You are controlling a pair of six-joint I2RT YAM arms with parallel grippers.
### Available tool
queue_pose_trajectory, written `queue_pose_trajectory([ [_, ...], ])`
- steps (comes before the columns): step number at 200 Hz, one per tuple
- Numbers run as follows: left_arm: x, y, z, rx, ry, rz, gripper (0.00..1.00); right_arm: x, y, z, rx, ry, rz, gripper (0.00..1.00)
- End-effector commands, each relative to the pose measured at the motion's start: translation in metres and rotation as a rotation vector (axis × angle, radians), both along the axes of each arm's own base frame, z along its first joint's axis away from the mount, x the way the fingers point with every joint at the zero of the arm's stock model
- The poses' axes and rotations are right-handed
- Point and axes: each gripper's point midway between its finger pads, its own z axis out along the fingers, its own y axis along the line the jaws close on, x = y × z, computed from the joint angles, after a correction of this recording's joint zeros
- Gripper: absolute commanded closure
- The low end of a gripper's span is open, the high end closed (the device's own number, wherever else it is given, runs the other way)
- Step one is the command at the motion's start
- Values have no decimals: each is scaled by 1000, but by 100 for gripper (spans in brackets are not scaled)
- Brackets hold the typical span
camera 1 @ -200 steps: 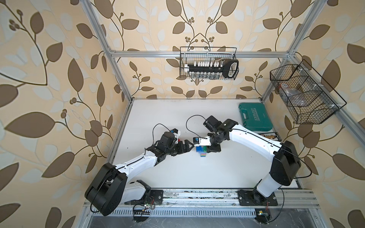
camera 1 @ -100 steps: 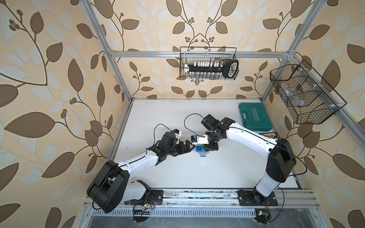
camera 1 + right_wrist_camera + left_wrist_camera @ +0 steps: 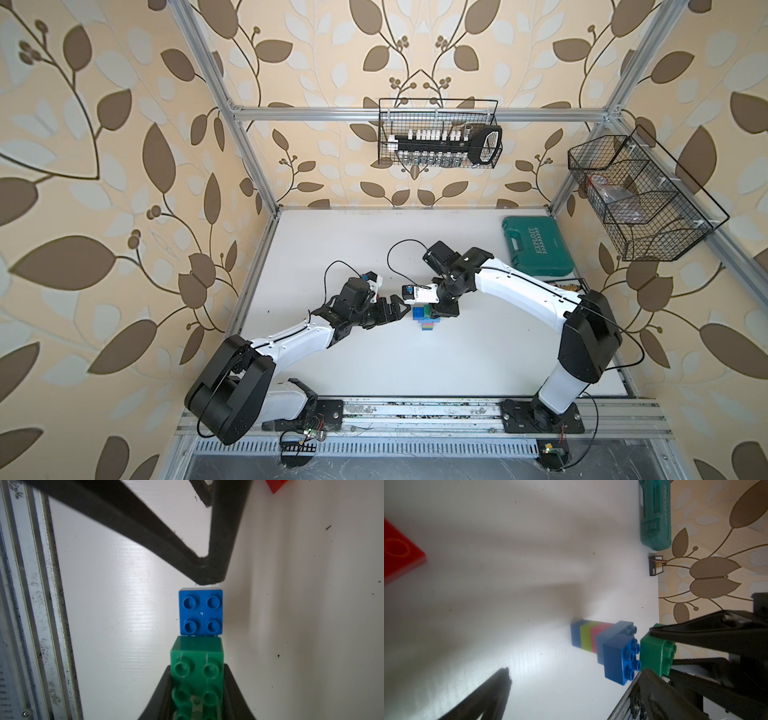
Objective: Assemble a spoon with lego
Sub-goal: Assemble the lego brick with the lego brick.
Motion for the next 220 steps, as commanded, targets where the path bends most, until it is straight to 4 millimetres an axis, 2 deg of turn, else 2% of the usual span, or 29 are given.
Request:
queue_pose_trajectory([
  [1,-4,-7,3,-27,-4,-27,1,-2,-1,-7,-18,17,-13,100],
  [135,-5,-12,-2,-24,13,-49,1,-2,-1,-22,-40,48,-23,100],
  [220,-7,-13,-5,-22,19,-57,1,-9,-5,-41,-67,96,-36,100],
])
